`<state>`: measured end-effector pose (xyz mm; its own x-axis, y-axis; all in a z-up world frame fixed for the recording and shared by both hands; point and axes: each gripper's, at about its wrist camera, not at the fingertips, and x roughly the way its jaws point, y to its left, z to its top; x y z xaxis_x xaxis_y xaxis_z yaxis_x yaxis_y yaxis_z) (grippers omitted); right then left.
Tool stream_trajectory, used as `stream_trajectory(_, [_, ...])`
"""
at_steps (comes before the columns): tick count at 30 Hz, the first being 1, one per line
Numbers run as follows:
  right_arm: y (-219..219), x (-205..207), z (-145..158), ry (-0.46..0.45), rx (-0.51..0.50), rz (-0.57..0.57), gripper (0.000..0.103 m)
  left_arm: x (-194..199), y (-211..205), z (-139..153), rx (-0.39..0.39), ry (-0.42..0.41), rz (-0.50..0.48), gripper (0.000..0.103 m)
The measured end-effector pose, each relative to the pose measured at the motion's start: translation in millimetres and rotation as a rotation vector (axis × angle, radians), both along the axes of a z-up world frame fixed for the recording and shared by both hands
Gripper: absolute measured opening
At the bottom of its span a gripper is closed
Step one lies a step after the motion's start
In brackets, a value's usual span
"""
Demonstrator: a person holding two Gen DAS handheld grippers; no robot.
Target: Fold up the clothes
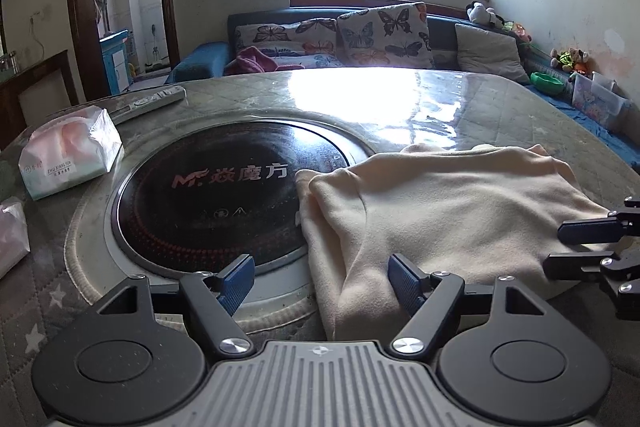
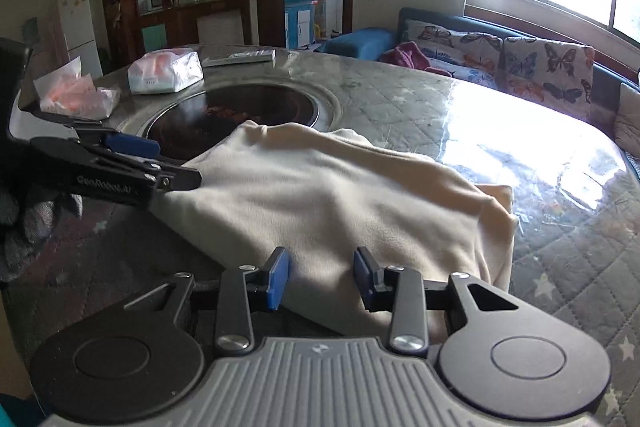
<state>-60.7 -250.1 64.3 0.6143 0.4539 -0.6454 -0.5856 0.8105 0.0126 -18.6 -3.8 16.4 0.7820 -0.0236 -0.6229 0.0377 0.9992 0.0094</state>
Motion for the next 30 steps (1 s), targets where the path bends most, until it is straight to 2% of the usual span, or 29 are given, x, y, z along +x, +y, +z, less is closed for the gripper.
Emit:
stream_trajectory(7, [9.8,20.1,14.9,-0.011,0.037,0.007,0.035,1.2,3.1,-1.8,-0.016,0.002,0.005,0.078])
stream_trajectory(11, [22.6,36.3,7.3,0.026,0.033,0.031,0.022,2.2,6.0,-2.3,-0.028,0.006,0.007,0.079])
stream_trajectory(13, [28.3,42.3,0.9,0.027,0.006,0.04,0.019,2.4,6.0,-2.4,-0.03,0.007,0.002,0.079])
stream_trajectory(16, [24.6,46.7,7.5,0.033,0.023,0.033,0.017,3.2,7.6,-2.8,-0.038,0.01,0.001,0.081])
stream_trajectory(23, [1.9,93.4,8.5,0.027,0.008,-0.125,0.017,5.1,9.8,-4.2,-0.051,0.016,0.0,0.082])
stream_trajectory(27, [-7.4,116.9,-2.4,0.05,0.004,-0.176,0.016,6.0,11.1,-4.6,-0.058,0.019,-0.002,0.083])
stream_trajectory(30, [-3.0,116.4,1.1,0.031,-0.015,-0.169,0.016,6.7,13.0,-2.9,-0.066,0.023,-0.004,0.083])
